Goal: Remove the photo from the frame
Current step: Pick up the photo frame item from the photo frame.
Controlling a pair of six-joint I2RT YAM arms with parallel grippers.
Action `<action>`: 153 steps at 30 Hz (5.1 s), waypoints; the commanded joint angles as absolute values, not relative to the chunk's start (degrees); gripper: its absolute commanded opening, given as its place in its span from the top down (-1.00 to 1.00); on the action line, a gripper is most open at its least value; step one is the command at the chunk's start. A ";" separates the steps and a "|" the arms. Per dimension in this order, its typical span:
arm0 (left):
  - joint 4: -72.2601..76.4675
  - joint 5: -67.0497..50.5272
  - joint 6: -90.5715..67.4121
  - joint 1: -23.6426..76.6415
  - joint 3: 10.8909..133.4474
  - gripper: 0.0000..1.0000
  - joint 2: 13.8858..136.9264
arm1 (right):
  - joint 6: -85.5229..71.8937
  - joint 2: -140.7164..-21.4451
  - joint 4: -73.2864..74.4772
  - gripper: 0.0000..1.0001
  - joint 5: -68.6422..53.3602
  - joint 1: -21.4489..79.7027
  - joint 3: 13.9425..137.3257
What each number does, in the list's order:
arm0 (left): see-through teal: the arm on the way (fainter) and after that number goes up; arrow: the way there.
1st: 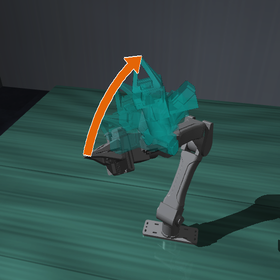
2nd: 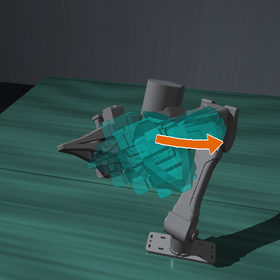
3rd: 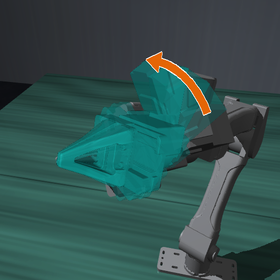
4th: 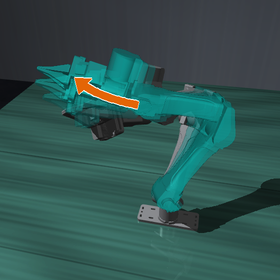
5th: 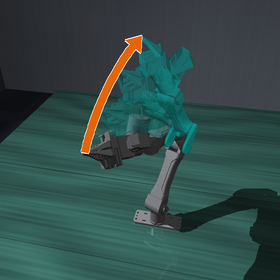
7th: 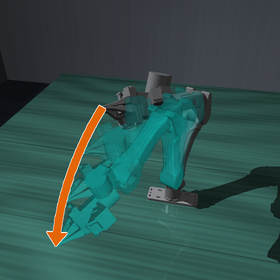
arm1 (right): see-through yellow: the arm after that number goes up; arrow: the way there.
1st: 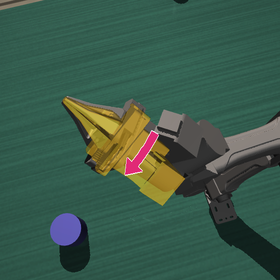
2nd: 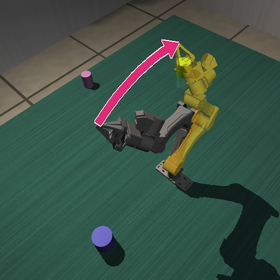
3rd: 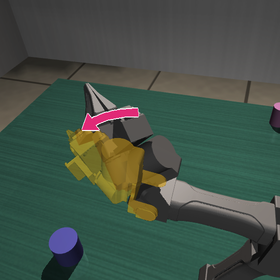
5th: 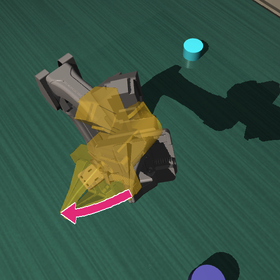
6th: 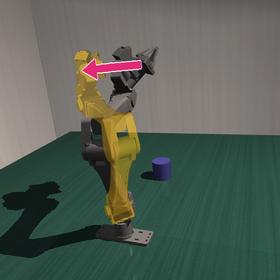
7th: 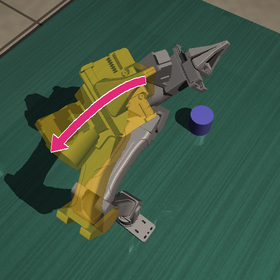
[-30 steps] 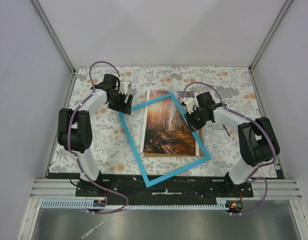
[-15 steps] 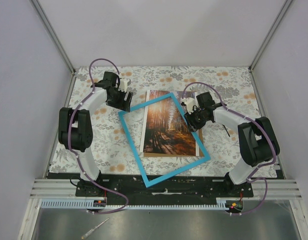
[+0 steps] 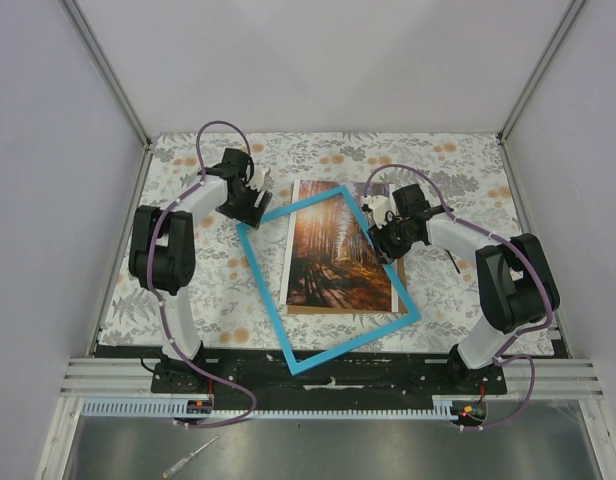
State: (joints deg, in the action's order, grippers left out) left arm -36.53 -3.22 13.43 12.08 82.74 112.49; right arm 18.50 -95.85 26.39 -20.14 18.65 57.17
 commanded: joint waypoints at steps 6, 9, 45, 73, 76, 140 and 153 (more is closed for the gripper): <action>-33.40 6.59 12.92 12.57 89.55 -0.71 117.59 | 18.81 -94.83 27.33 0.08 -24.87 19.16 59.33; -33.66 8.17 12.57 12.66 92.01 -0.72 119.44 | 18.81 -94.75 27.60 0.08 -26.36 19.16 59.24; -44.21 -3.51 4.22 11.43 84.55 -0.93 112.23 | 19.69 -95.80 29.18 -0.20 -27.86 21.27 59.68; -44.38 -9.05 2.90 8.96 85.34 -0.17 115.76 | 15.39 -96.95 26.98 0.05 -23.74 22.24 59.77; -44.47 -9.14 2.81 8.96 85.34 -0.14 115.14 | 13.54 -96.77 26.28 0.03 -21.89 22.32 59.59; -44.03 -2.11 2.81 8.88 83.14 -0.46 112.41 | 9.14 -98.79 26.10 0.49 -15.56 25.66 61.87; -44.03 -3.95 3.08 8.35 83.67 -0.27 115.40 | 9.93 -100.55 29.44 0.38 -15.03 27.24 65.04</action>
State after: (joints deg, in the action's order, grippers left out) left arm -44.77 -3.14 4.12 8.73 82.61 114.52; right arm 7.79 -99.61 28.51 -14.59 25.96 62.19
